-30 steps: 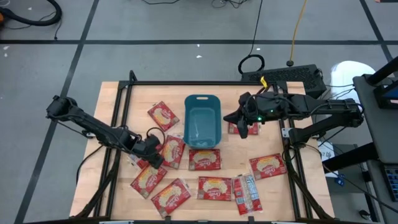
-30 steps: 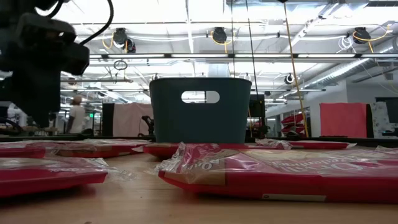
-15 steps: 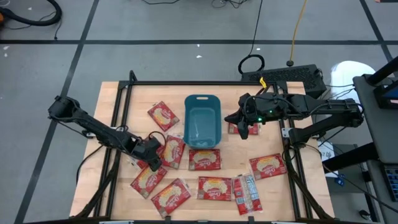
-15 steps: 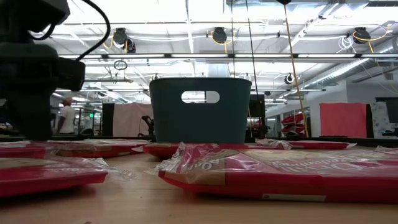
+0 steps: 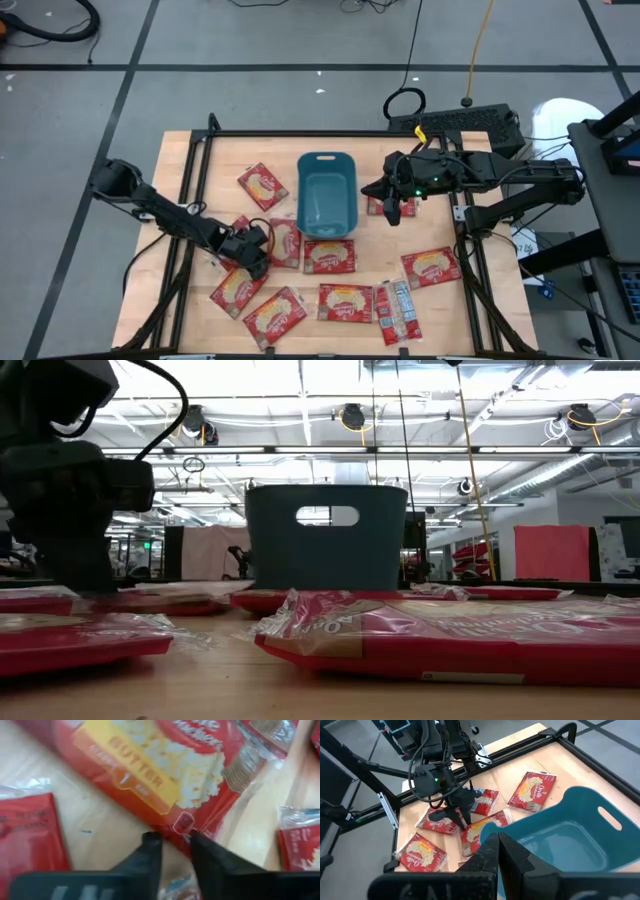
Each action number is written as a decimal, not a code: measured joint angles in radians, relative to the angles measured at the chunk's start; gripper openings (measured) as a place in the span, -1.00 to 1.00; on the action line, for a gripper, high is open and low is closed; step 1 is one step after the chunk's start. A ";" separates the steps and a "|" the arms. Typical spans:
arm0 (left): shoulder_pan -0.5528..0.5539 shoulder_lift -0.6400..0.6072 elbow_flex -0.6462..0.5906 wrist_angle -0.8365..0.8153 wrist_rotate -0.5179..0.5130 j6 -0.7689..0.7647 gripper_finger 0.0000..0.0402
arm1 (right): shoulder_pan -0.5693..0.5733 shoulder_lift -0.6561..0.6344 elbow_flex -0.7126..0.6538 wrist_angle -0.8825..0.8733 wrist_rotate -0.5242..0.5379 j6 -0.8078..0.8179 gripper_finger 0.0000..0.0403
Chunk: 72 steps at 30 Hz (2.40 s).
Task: Sort popcorn bags into baskets
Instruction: Put the red popcorn bag into the blue bin
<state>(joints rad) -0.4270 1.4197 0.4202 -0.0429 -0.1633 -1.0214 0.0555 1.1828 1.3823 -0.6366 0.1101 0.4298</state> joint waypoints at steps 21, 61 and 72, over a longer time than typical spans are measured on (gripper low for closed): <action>-0.021 -0.275 0.154 -0.432 -0.107 0.089 -0.99 | -0.010 0.010 0.000 0.055 0.019 0.152 -1.00; 0.420 -0.133 0.231 -0.528 0.089 0.326 0.47 | -0.010 0.206 0.000 0.270 -0.115 0.162 -0.55; 0.615 -0.121 0.231 -0.531 0.264 0.486 0.24 | -0.028 0.168 0.000 0.187 -0.116 0.173 -0.55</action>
<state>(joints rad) 0.1881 1.2986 0.6514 -0.5735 0.1005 -0.5359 0.0273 1.3506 1.3827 -0.4496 -0.0061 0.6029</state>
